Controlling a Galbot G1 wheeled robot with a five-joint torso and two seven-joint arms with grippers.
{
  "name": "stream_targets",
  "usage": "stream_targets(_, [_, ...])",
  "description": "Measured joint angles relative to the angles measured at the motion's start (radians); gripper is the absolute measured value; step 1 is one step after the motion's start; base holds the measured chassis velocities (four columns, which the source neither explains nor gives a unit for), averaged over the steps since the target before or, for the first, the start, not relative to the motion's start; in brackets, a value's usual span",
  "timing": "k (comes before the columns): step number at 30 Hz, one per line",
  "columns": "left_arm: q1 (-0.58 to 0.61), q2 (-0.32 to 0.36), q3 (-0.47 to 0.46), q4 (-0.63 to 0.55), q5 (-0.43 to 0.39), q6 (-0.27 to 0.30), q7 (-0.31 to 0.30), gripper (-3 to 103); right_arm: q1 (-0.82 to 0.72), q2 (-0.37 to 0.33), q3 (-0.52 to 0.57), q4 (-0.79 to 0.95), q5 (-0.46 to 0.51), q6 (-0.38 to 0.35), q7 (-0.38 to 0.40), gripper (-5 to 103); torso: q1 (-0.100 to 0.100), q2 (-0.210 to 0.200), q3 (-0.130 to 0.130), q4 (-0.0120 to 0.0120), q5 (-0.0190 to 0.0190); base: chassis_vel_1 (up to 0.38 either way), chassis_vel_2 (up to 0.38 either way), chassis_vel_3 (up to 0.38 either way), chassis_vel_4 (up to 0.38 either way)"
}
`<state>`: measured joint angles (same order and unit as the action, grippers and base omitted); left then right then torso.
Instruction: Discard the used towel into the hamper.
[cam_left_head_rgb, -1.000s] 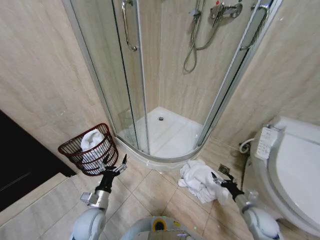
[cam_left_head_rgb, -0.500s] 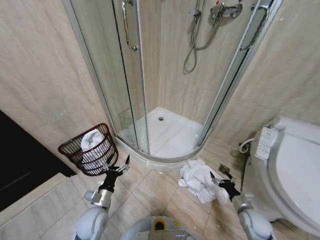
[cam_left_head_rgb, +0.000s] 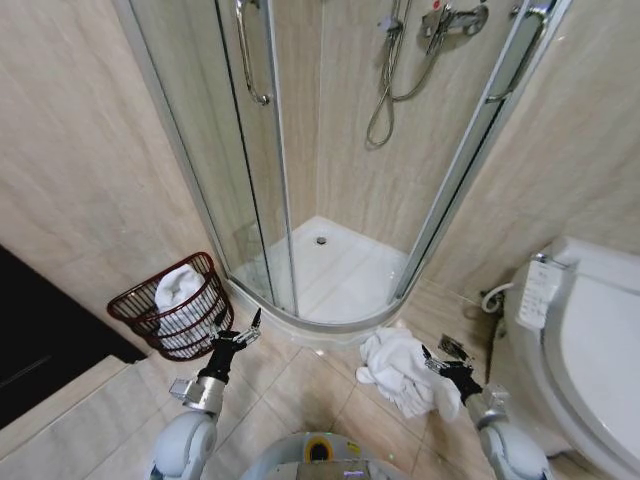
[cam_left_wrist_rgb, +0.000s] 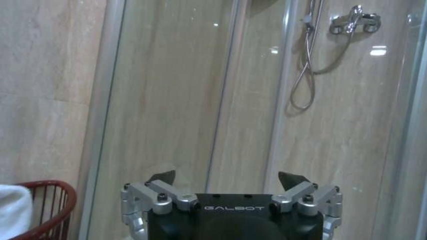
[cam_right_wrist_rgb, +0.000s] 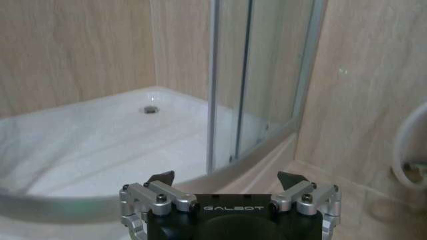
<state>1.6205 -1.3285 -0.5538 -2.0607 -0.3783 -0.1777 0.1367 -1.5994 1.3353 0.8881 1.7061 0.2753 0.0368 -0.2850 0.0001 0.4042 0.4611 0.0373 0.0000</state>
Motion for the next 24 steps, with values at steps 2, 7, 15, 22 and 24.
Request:
stream_targets(2, [0.0,0.0,-0.001,0.0,-0.001,-0.002,0.0,100,-0.001,0.004,-0.003,-0.003,-0.001,0.023,0.0,100,0.0,0.0,0.0,0.0,0.0002,-0.084,0.082,0.097,-0.096])
stream_targets(7, [0.008,0.002,-0.004,-0.003,-0.002,-0.007,-0.001,100,-0.015,0.006,-0.005,-0.002,-0.001,0.033,-0.001,100,0.0,0.0,0.0,0.0,0.0,-0.006,0.016,0.019,-0.006])
stream_targets(15, [0.003,0.005,-0.004,-0.012,0.0,0.004,-0.005,100,0.055,-0.046,-0.002,-0.11,0.051,-0.052,-0.074,100,0.0,0.0,0.0,0.0,0.0002,0.0,0.0,0.0,0.0])
stream_targets(22, [-0.013,0.002,-0.001,-0.042,0.011,0.046,-0.013,100,0.113,-0.105,-0.011,-0.231,0.084,-0.13,-0.162,100,0.0,0.0,0.0,0.0,0.0002,0.0,0.0,0.0,0.0])
stream_targets(24, [-0.015,0.001,0.0,-0.052,0.018,0.059,-0.017,100,0.116,-0.131,-0.028,-0.251,0.097,-0.193,-0.208,100,0.0,0.0,0.0,0.0,0.0006,0.0,0.0,0.0,0.0])
